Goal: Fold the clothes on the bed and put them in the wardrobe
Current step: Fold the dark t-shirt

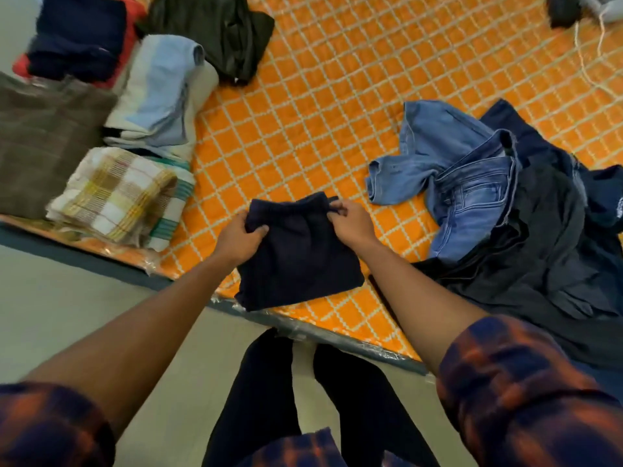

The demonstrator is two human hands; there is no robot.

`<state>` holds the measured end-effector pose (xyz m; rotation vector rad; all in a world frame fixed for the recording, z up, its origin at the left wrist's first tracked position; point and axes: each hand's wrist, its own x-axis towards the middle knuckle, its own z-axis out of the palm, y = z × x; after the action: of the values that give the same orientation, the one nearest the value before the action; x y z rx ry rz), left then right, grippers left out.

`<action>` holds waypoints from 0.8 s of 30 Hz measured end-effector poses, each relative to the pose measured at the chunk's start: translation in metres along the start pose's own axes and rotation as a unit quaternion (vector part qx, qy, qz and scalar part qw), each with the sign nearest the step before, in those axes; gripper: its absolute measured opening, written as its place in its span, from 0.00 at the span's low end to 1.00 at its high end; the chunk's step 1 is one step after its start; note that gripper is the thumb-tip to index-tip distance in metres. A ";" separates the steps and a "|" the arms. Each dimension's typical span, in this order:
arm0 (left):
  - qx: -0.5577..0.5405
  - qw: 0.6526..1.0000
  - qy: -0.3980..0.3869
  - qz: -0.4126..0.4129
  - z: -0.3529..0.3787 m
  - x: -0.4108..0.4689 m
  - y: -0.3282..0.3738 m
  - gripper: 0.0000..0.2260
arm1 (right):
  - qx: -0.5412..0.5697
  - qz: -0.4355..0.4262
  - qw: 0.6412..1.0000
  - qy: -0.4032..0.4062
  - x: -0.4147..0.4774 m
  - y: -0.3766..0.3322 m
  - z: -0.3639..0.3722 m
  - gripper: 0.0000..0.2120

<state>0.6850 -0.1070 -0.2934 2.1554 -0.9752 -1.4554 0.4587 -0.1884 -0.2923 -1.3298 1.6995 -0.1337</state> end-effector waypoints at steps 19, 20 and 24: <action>0.561 0.810 -0.083 0.148 0.063 -0.035 -0.070 0.39 | -0.500 -0.235 0.825 -0.122 -0.052 0.089 0.053 0.43; 0.553 0.816 -0.097 0.134 0.061 -0.030 -0.060 0.33 | -0.492 -0.238 0.828 -0.127 -0.049 0.080 0.050 0.37; 0.424 0.882 -0.187 0.087 0.022 0.004 -0.006 0.06 | -0.470 -0.200 0.832 -0.215 -0.026 0.015 0.011 0.09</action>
<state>0.6684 -0.1040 -0.3087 2.2262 -2.2254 -1.5525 0.4552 -0.1566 -0.2913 -2.2141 1.0577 0.8158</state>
